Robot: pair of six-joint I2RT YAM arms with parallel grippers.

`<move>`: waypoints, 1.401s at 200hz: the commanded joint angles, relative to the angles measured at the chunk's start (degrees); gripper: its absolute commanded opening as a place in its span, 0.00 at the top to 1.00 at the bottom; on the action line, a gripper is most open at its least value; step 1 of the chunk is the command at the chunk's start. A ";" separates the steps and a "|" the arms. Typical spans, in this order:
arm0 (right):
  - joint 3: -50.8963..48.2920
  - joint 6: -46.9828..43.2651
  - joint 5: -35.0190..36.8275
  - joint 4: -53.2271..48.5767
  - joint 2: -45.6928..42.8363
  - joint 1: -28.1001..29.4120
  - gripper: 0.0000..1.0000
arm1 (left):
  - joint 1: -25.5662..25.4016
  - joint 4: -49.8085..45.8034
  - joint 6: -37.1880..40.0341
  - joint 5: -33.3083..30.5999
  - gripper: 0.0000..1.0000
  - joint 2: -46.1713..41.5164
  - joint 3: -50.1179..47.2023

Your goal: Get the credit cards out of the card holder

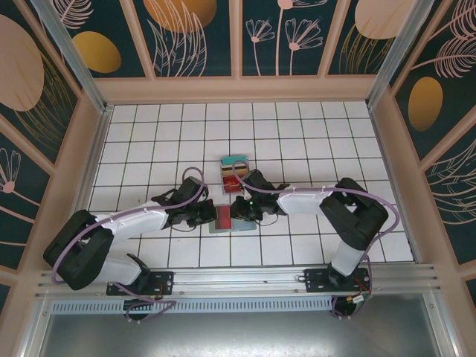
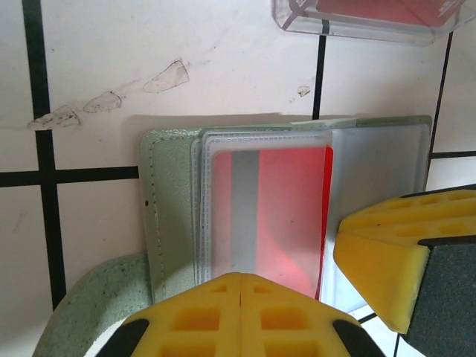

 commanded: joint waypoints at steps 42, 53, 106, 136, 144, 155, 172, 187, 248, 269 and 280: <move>-1.31 -0.80 2.30 -1.35 -2.26 -0.65 0.81 | -0.35 -1.35 1.15 0.27 0.94 3.14 0.24; -1.42 -0.73 2.11 -1.16 -2.00 -0.68 0.81 | -0.56 -0.85 1.10 0.60 0.94 3.34 0.06; -1.70 -0.31 1.19 -0.38 -0.83 -0.70 0.81 | -1.45 0.17 0.88 0.90 0.94 4.62 0.40; -1.74 -0.34 0.91 -0.23 -0.81 -0.57 0.81 | -1.89 0.17 0.65 0.72 0.94 5.07 0.64; -1.83 -0.35 0.80 -0.09 -0.82 -0.59 0.81 | -1.85 0.15 0.71 0.72 0.94 5.12 0.67; -2.05 -0.28 0.47 0.31 -0.83 -0.57 0.81 | -1.92 0.02 0.71 0.58 0.94 5.15 0.67; -2.09 -0.25 -0.79 1.43 -0.52 -0.63 0.82 | -1.97 -0.17 0.64 0.38 0.94 5.33 0.67; -1.96 -0.12 -1.66 1.96 0.11 -0.58 0.82 | -1.96 -0.35 0.61 0.30 0.95 5.45 0.67; -1.85 -0.01 -3.64 3.51 1.49 -0.58 0.84 | -1.97 -0.49 0.49 0.15 0.96 5.37 0.60; -1.74 0.20 -4.13 3.82 1.86 -0.57 0.83 | -1.97 -0.38 0.52 0.28 0.97 5.42 0.58; -1.75 0.23 -4.17 3.93 1.91 -0.50 0.83 | -1.90 -0.27 0.53 0.28 0.97 5.41 0.63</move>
